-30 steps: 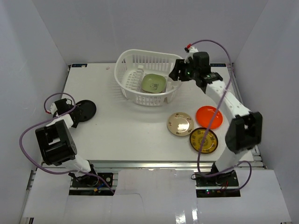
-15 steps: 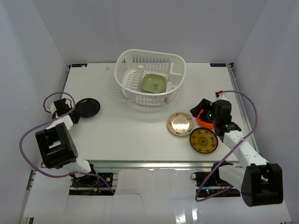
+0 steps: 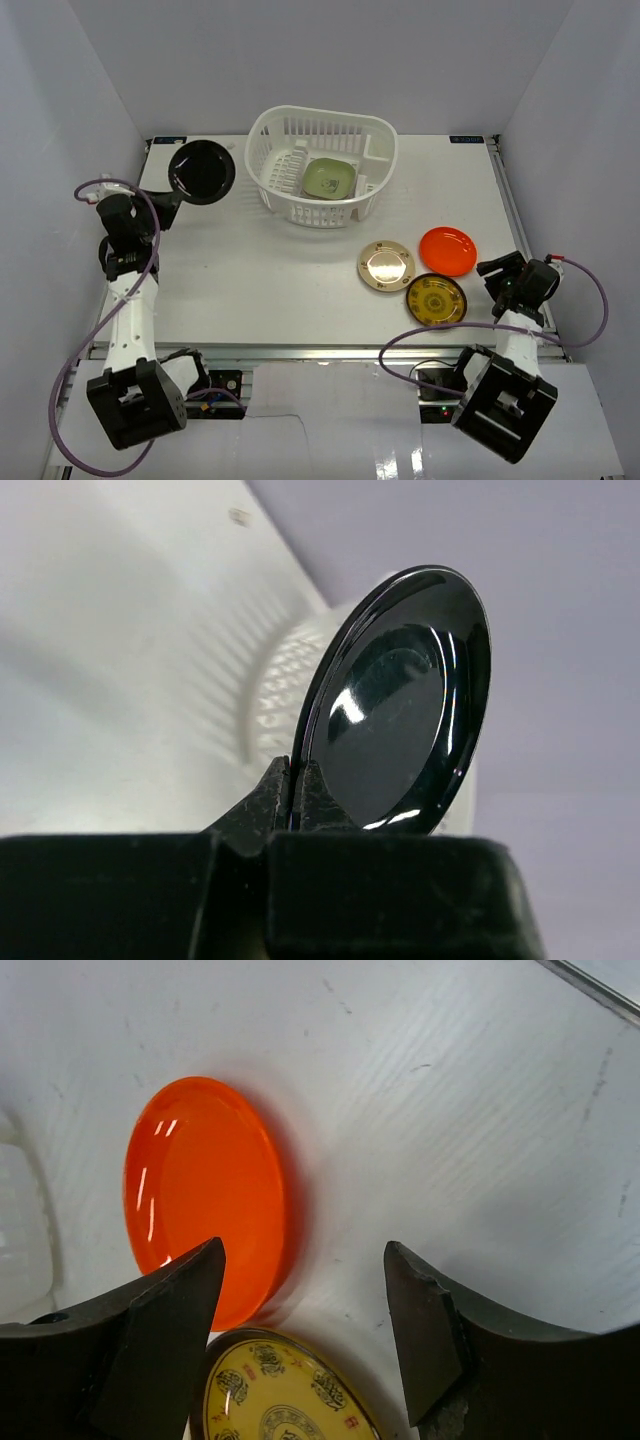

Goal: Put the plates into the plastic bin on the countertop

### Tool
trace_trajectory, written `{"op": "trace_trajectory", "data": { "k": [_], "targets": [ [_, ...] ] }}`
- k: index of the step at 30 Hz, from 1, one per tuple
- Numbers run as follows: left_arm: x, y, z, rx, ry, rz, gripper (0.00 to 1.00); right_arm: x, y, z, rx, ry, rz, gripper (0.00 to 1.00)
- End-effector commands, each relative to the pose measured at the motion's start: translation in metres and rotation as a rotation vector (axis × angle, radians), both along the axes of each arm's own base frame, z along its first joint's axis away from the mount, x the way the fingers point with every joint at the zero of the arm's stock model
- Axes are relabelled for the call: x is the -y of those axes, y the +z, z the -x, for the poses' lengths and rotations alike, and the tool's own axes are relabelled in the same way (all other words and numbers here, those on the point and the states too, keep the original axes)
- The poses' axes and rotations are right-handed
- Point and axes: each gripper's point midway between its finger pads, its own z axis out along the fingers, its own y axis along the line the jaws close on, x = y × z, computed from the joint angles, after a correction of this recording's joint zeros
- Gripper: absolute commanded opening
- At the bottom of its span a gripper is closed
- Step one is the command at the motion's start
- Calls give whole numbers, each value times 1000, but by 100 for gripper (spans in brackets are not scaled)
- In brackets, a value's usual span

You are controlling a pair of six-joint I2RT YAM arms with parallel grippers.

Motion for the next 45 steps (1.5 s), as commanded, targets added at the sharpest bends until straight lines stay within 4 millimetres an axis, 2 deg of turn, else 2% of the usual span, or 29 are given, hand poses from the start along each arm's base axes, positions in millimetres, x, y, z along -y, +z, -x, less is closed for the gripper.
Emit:
{"op": "trace_trajectory", "data": {
  "k": [1, 3, 6, 7, 8, 9, 10, 12, 13, 15, 17, 18, 19, 24, 25, 27, 29, 30, 32, 34, 35, 37, 38, 39, 40, 41, 42, 43, 45],
  "targets": [
    [44, 57, -13, 141, -204, 85, 0, 0, -7, 0, 2, 33, -49, 70],
    [74, 93, -20, 230, -299, 70, 0, -14, -12, -3, 14, 100, -111, 69],
    [119, 106, -34, 248, -409, 39, 0, -30, -18, -9, 29, 178, -189, 66],
    [128, 123, -40, 280, -424, 18, 0, -34, -25, -9, 14, 185, -221, 65],
    [156, 112, -48, 251, -494, 10, 0, -38, -23, -13, 42, 209, -233, 63],
    [166, 110, -53, 244, -515, 8, 0, -41, -27, -14, 40, 209, -272, 62],
    [182, 121, -57, 262, -547, -1, 0, -44, -27, -15, 44, 219, -281, 60],
    [195, 96, -78, 185, -566, -33, 0, -42, -33, -17, 24, 204, -281, 56],
    [209, 107, -82, 210, -589, -50, 0, -43, -35, -18, 23, 190, -288, 52],
    [221, 70, -102, 100, -607, -86, 0, -40, -37, -22, 29, 175, -284, 49],
    [240, 71, -112, 93, -640, -111, 0, -40, -35, -29, 46, 164, -290, 47],
    [245, 45, -121, 29, -648, -133, 0, -41, -38, -30, 39, 163, -299, 47],
    [254, 40, -123, 18, -660, -147, 0, -43, -38, -32, 33, 157, -301, 44],
    [269, 6, -142, -62, -668, -211, 0, -38, -27, -46, 79, 152, -293, 16],
    [273, -12, -147, -96, -681, -239, 0, -36, -23, -48, 91, 145, -280, 10],
    [274, -18, -155, -118, -667, -277, 0, -30, -4, -53, 145, 132, -244, 8],
    [279, -43, -160, -176, -683, -303, 0, -24, 9, -55, 168, 108, -210, 8],
    [283, -40, -165, -169, -685, -311, 0, -19, 33, -61, 224, 111, -163, 8],
    [290, -61, -169, -214, -701, -340, 0, -14, 59, -62, 271, 108, -112, 8],
    [298, -60, -176, -210, -703, -360, 0, -15, 96, -70, 342, 138, -73, 8],
    [301, -73, -179, -233, -706, -373, 3, -18, 108, -71, 356, 154, -66, 8],
    [300, -73, -183, -237, -687, -386, 20, -37, 145, -80, 406, 232, -33, 8],
    [300, -74, -185, -239, -681, -386, 42, -47, 156, -83, 420, 267, -25, 8],
    [299, -71, -186, -233, -675, -391, 53, -55, 164, -89, 428, 284, -12, 8],
    [298, -65, -188, -220, -663, -398, 63, -80, 186, -96, 466, 356, 10, 8],
    [296, -54, -188, -197, -658, -406, 79, -92, 190, -101, 465, 382, 18, 8],
    [296, -45, -189, -179, -655, -413, 86, -97, 196, -108, 465, 378, 39, 8],
    [295, -32, -188, -155, -654, -419, 90, -124, 203, -112, 469, 448, 38, 8],
    [293, 9, -185, -72, -643, -435, 96, -147, 221, -132, 470, 510, 58, 8]
  ]
}}
